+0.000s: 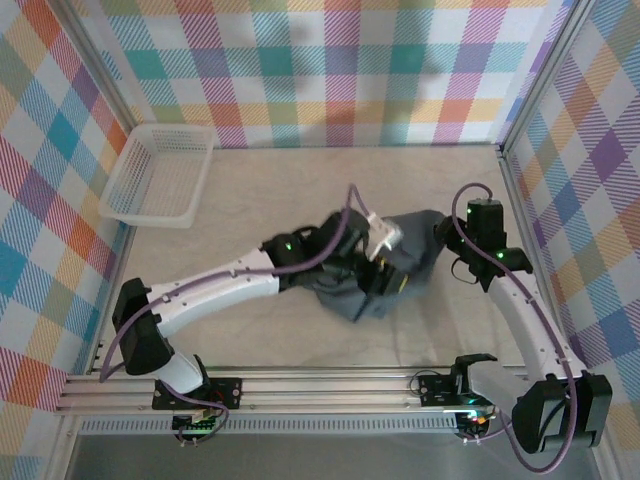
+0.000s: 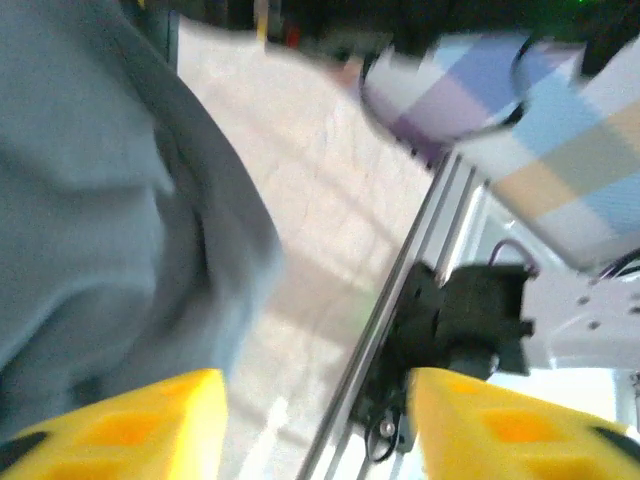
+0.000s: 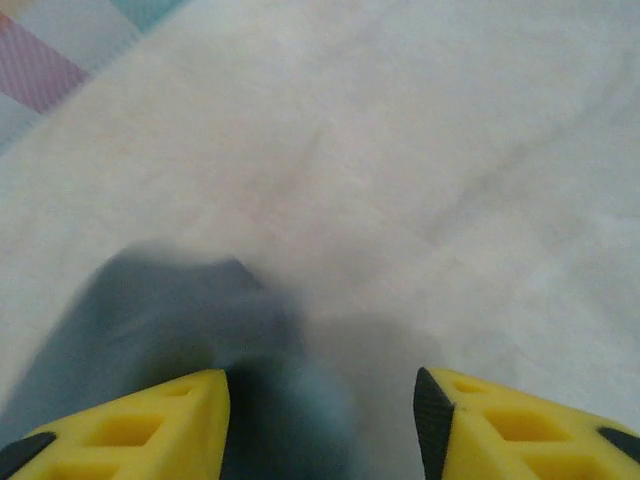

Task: Fold the inside-out t-shirt

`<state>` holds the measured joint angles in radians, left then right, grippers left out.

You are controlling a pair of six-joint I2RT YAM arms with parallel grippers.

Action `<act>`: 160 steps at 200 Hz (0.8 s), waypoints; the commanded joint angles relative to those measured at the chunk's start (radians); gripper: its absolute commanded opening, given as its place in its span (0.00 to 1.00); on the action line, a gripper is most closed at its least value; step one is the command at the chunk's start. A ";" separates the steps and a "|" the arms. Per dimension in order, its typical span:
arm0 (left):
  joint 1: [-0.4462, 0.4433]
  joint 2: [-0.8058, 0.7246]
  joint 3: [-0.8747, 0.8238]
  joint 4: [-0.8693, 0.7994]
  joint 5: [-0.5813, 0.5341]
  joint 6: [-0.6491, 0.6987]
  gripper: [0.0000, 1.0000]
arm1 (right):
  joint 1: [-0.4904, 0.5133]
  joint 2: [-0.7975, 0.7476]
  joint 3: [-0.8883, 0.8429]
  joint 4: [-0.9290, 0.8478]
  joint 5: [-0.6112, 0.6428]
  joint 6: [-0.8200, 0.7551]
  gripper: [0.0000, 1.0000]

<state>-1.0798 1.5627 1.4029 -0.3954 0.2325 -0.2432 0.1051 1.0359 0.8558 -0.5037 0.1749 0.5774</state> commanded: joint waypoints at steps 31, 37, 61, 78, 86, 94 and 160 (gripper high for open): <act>0.196 -0.182 -0.089 -0.064 -0.304 -0.037 0.66 | 0.030 -0.019 0.039 -0.035 -0.375 -0.067 0.49; 0.248 -0.155 -0.085 -0.103 -0.246 -0.089 0.66 | 0.052 0.008 0.037 -0.032 -0.412 -0.076 0.48; 0.340 -0.026 -0.102 -0.101 0.049 -0.181 0.64 | 0.217 0.145 0.056 -0.083 -0.399 -0.152 0.50; 0.323 0.075 -0.082 -0.079 0.176 -0.219 0.66 | 0.329 0.252 0.069 -0.116 -0.323 -0.213 0.60; 0.311 0.110 -0.078 -0.071 0.183 -0.234 0.68 | 0.368 0.300 0.075 -0.131 -0.255 -0.227 0.68; 0.300 0.133 -0.084 -0.059 0.170 -0.243 0.72 | 0.391 0.342 0.084 -0.146 -0.176 -0.227 0.73; 0.271 0.251 -0.171 -0.003 0.152 -0.206 0.84 | 0.393 0.264 0.138 -0.106 -0.221 -0.184 0.00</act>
<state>-0.8043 1.7672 1.2606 -0.4347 0.3252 -0.4572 0.4992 1.3998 0.9314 -0.6193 0.0475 0.3946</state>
